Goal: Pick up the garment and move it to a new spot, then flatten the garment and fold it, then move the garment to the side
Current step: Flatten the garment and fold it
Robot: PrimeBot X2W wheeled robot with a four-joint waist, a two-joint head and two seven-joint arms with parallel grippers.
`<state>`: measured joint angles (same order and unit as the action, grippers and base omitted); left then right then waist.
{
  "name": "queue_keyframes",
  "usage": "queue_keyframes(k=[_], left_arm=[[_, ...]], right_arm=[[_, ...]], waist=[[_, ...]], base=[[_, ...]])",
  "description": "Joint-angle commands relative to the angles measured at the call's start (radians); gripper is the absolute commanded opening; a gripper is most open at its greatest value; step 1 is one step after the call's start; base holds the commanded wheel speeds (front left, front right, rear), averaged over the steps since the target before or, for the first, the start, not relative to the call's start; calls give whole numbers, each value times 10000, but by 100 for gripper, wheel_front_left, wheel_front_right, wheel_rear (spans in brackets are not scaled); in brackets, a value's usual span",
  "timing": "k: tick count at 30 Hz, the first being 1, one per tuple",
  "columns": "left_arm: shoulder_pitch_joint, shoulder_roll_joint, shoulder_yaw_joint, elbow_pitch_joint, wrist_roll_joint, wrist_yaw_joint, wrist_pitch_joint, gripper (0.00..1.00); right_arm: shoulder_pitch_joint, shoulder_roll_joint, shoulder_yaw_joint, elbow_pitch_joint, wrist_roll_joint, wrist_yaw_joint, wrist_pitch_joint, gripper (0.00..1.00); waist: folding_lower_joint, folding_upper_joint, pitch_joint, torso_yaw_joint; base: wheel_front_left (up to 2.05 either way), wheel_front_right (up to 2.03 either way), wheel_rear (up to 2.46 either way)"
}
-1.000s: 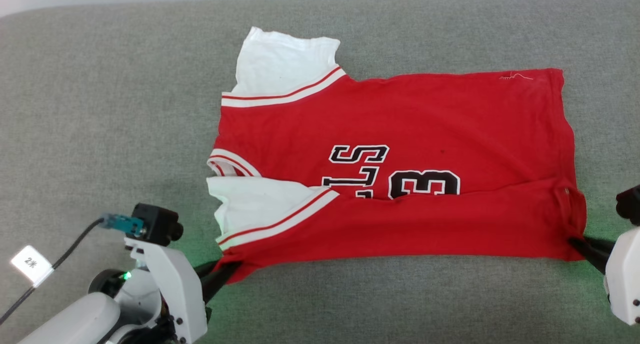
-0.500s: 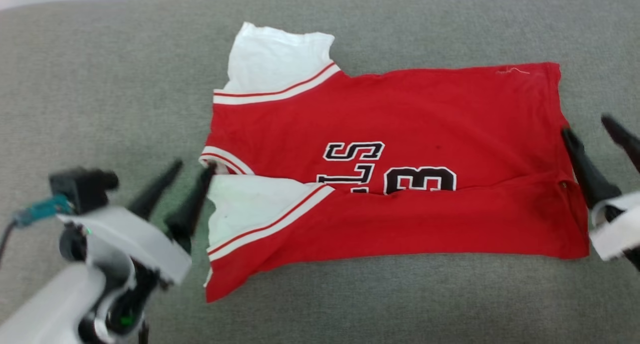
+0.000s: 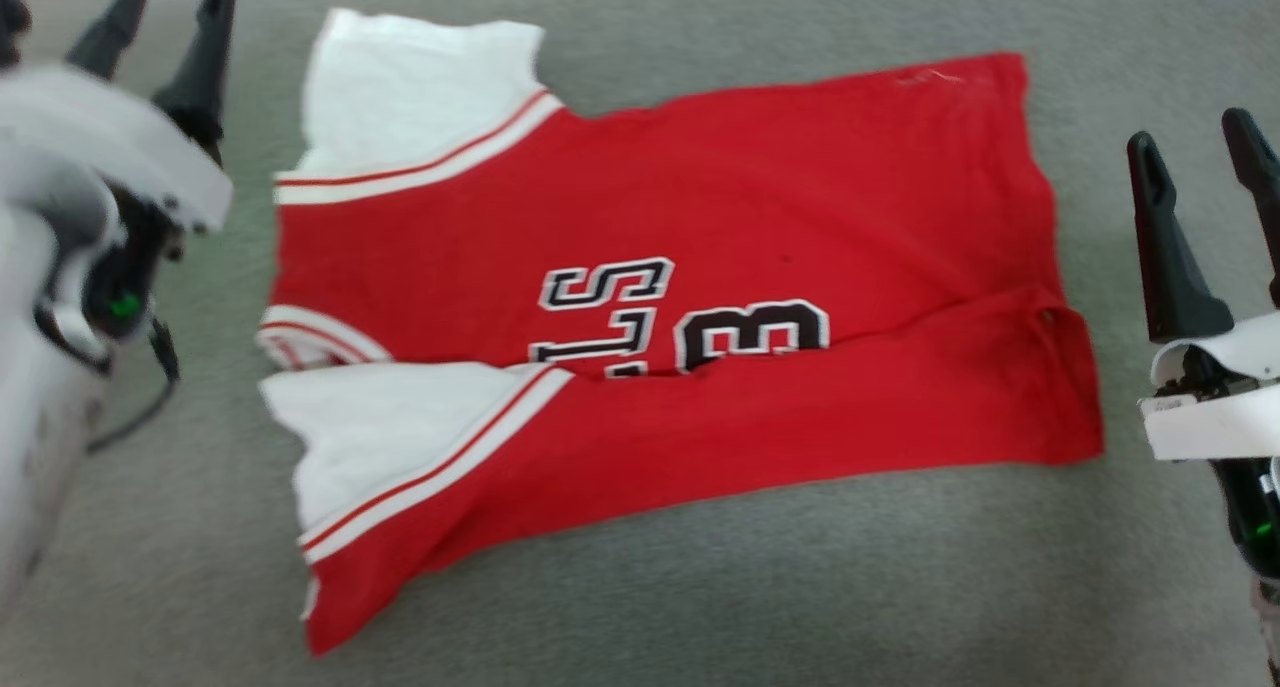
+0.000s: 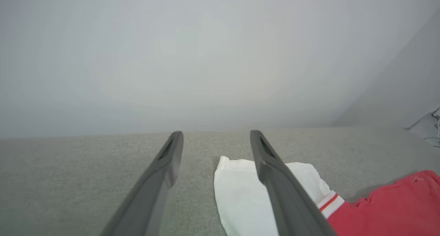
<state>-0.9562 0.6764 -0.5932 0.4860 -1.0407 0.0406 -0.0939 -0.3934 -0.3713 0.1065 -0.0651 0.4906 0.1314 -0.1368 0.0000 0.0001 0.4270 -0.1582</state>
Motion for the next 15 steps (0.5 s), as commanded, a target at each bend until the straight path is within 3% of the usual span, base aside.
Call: queue_keyframes(k=[1, 7, 15], left_arm=[[-599, -48, -248, 663, 233, -188, 489, 100], [-2521, 36, -1221, 2755, 721, -842, 3224, 100], [-4105, -266, -2100, 4323, 384, -1372, 7726, 100]], right_arm=[[191, 134, 5, -58, -16, -16, -81, 100], [310, 331, 126, -2, 120, -16, -223, 100], [250, 285, 203, 146, 264, -16, -404, 100]], waist=[[0, -1, 575, -830], [0, -1, 979, -1571], [0, -1, 1322, -1854]], base=[[0, 0, 0], [0, 0, 0], [0, 0, 0]])
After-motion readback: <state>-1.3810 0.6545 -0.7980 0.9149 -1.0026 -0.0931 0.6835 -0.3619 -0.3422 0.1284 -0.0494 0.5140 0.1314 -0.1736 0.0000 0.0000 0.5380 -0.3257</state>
